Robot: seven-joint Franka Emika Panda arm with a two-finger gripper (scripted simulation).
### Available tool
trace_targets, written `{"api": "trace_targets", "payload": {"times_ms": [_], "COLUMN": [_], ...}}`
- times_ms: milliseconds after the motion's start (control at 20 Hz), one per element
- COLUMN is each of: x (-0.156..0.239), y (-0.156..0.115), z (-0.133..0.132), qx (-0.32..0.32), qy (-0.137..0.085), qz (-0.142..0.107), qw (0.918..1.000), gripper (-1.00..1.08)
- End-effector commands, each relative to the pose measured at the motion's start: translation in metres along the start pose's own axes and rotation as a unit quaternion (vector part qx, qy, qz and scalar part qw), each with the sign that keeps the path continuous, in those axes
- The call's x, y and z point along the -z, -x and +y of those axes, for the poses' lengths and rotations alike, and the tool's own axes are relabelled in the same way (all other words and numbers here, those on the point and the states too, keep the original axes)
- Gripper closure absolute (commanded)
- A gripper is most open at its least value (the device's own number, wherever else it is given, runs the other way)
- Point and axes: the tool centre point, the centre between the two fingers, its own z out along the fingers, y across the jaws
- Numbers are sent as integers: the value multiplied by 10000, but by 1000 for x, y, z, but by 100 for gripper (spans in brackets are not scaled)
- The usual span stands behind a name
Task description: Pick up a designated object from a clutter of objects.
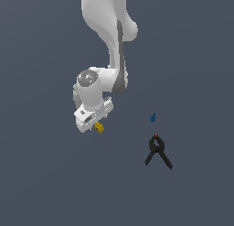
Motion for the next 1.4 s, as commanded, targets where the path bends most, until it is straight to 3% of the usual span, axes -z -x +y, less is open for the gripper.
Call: {"api": "trace_targets", "payload": {"times_ms": [0,1100,1150,1350], "x": [-3,-54,-54,-54], "y": [2,2,2,2], "z": [0,0,0,0], "qx": [53,63,63,63], "qy": [4,4,4,4], "qz": [2,2,2,2], "qw": [10000,10000,10000,10000], "gripper": [-92,-92,108,108]}}
